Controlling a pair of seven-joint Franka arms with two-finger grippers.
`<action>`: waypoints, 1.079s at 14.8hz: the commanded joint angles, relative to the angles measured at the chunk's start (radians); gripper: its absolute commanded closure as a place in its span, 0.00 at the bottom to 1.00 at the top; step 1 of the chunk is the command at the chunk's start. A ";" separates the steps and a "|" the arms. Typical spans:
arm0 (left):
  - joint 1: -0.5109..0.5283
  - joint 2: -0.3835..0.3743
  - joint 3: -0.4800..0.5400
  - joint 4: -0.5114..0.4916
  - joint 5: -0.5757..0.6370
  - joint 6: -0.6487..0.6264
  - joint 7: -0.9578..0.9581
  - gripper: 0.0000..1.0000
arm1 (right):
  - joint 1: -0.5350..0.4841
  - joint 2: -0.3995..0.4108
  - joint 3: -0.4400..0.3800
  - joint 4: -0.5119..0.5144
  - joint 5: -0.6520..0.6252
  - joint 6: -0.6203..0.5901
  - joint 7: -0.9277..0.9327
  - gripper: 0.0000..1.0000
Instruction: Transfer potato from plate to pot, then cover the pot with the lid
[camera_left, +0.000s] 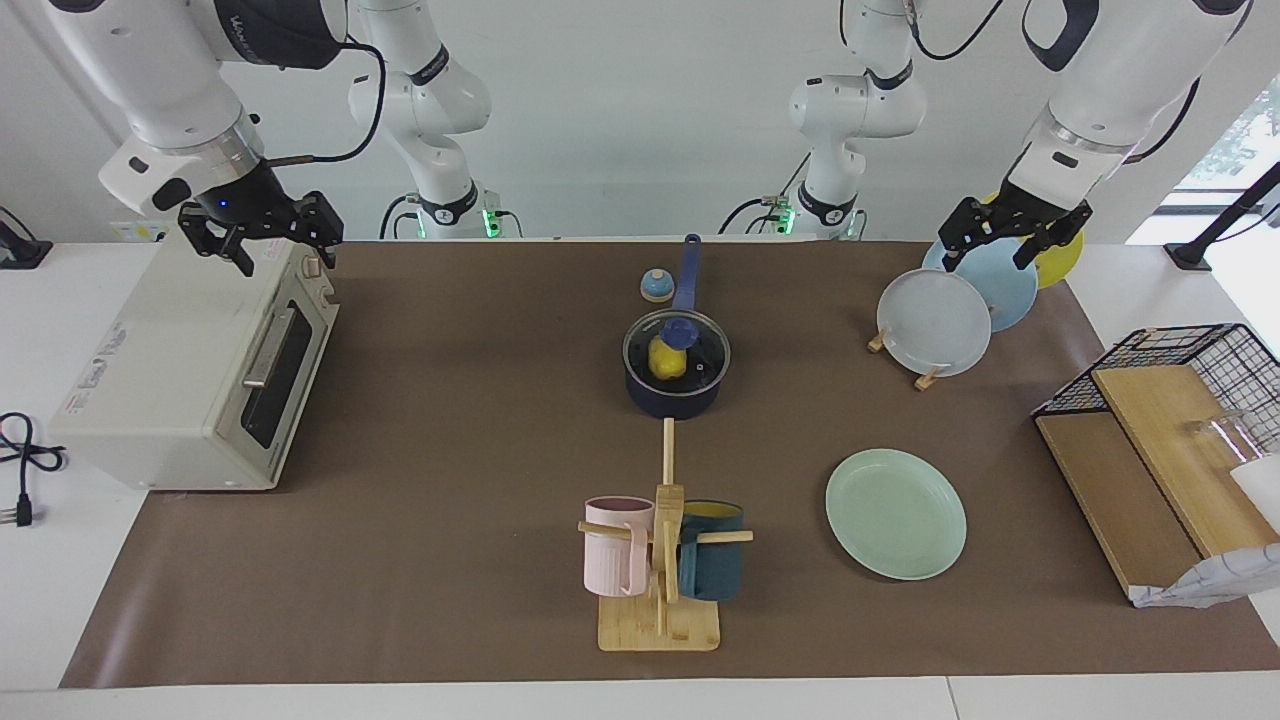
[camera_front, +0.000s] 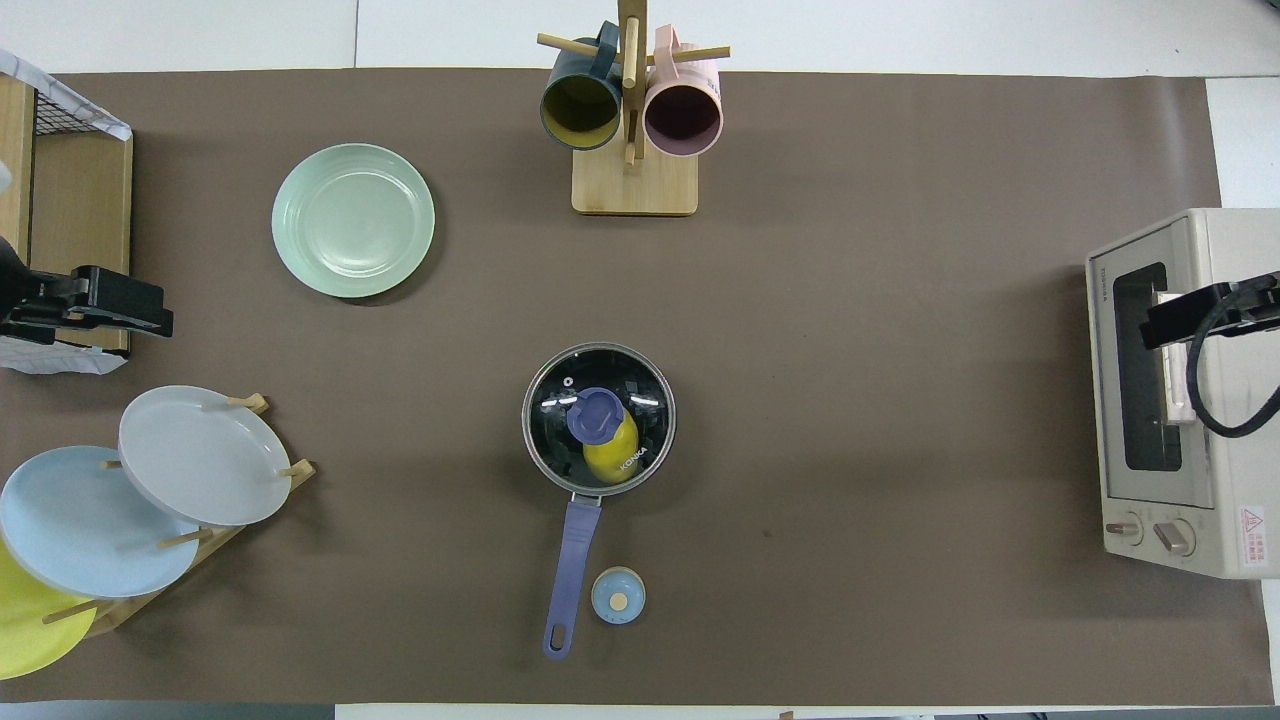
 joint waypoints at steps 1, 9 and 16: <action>0.012 -0.013 -0.008 -0.002 -0.006 -0.013 -0.011 0.00 | -0.018 0.002 0.009 0.014 0.008 -0.016 -0.022 0.00; 0.012 -0.013 -0.008 -0.002 -0.006 -0.013 -0.011 0.00 | -0.018 0.005 0.020 0.014 0.008 -0.010 0.026 0.00; 0.012 -0.013 -0.008 -0.002 -0.006 -0.013 -0.011 0.00 | -0.018 0.006 0.019 0.014 0.048 0.026 0.100 0.00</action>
